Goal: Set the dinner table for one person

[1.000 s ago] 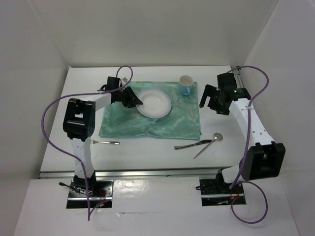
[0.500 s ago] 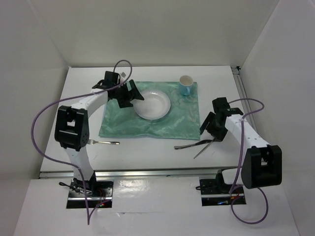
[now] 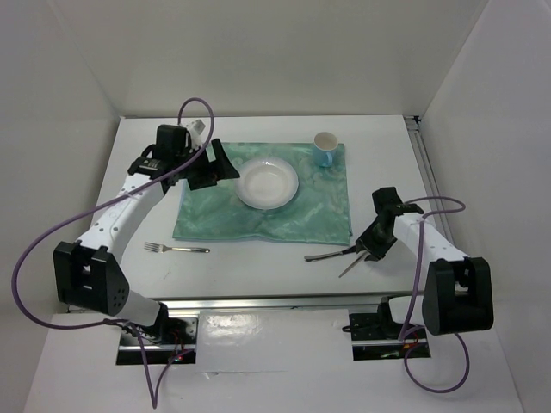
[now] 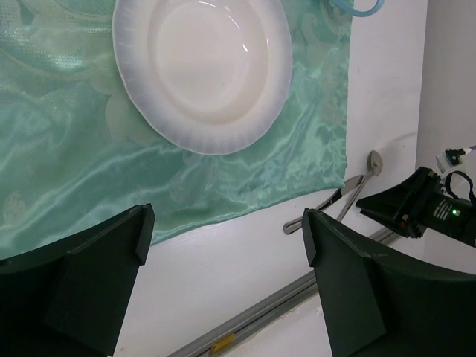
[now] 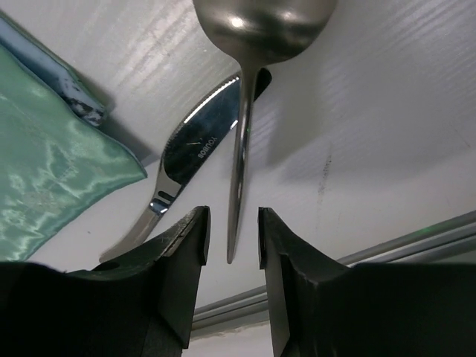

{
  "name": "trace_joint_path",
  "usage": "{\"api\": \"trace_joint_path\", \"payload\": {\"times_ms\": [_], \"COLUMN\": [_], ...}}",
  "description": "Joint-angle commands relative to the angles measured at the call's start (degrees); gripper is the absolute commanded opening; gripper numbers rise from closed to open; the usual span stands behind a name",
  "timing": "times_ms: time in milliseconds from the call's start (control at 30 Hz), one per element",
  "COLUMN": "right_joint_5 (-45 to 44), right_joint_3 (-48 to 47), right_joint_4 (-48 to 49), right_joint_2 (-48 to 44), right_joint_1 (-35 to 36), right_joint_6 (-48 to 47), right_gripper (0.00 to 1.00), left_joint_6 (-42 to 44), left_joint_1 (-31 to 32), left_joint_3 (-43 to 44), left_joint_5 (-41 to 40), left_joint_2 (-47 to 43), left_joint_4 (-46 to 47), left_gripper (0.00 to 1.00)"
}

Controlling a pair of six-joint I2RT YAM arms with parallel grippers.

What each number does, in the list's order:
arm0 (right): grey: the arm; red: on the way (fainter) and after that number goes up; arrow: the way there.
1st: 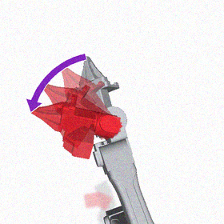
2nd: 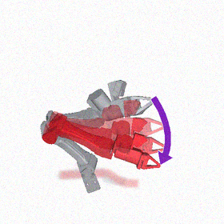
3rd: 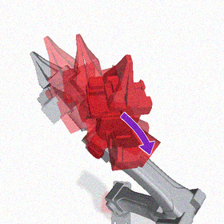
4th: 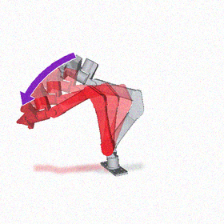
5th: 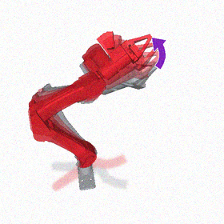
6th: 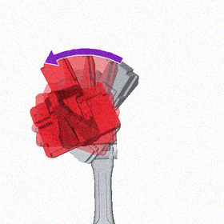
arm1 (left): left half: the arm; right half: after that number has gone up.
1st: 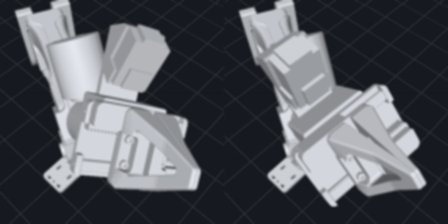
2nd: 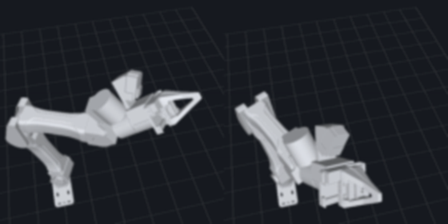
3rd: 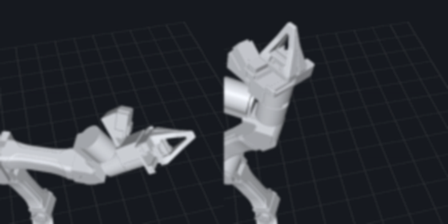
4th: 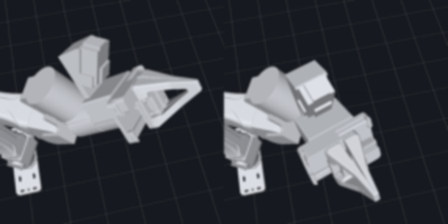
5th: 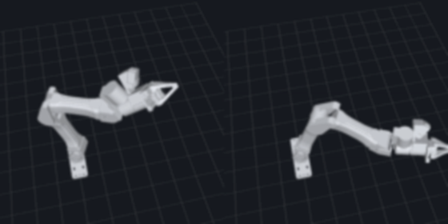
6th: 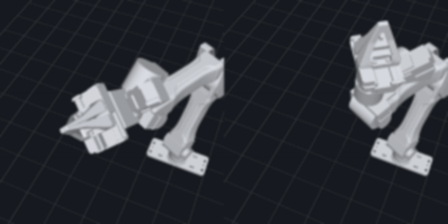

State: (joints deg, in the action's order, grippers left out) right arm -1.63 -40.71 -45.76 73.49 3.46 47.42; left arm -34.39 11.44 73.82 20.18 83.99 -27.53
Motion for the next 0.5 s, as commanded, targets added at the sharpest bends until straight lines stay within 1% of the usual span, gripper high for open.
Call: {"api": "trace_joint_path", "payload": {"times_ms": [0,67,133,200,433,467], "right_joint_5": [0.13,0.13,0.13,0.13,0.13,0.13], "right_joint_3": [0.54,1.15,1.77,2.30,4.32,4.93], "right_joint_4": [4.00,4.62,5.33,7.51,10.43,10.43], "right_joint_2": [-0.37,-0.37,0.77,1.56,3.84,3.85], "right_joint_1": [-0.56,-0.56,-0.56,-0.56,-0.56,-0.56], "right_joint_6": [1.80,1.80,2.32,2.33,1.27,1.79], "right_gripper": [0.43,0.43,0.43,0.46,0.46,0.45], "left_joint_6": [2.57,3.18,3.19,3.19,3.19,3.19], "left_joint_1": [0.07,-0.46,-0.46,-0.46,-0.46,-0.46], "left_joint_3": [0.70,2.98,3.78,4.39,5.54,5.54], "left_joint_5": [2.55,5.12,5.13,5.13,5.13,5.13], "left_joint_2": [-2.33,-1.81,-1.81,-2.33,-2.33,-2.33], "left_joint_4": [-1.65,-3.39,-4.10,-4.11,-4.11,-4.11], "left_gripper": [1.00,1.00,1.00,1.00,1.00,1.00]}}
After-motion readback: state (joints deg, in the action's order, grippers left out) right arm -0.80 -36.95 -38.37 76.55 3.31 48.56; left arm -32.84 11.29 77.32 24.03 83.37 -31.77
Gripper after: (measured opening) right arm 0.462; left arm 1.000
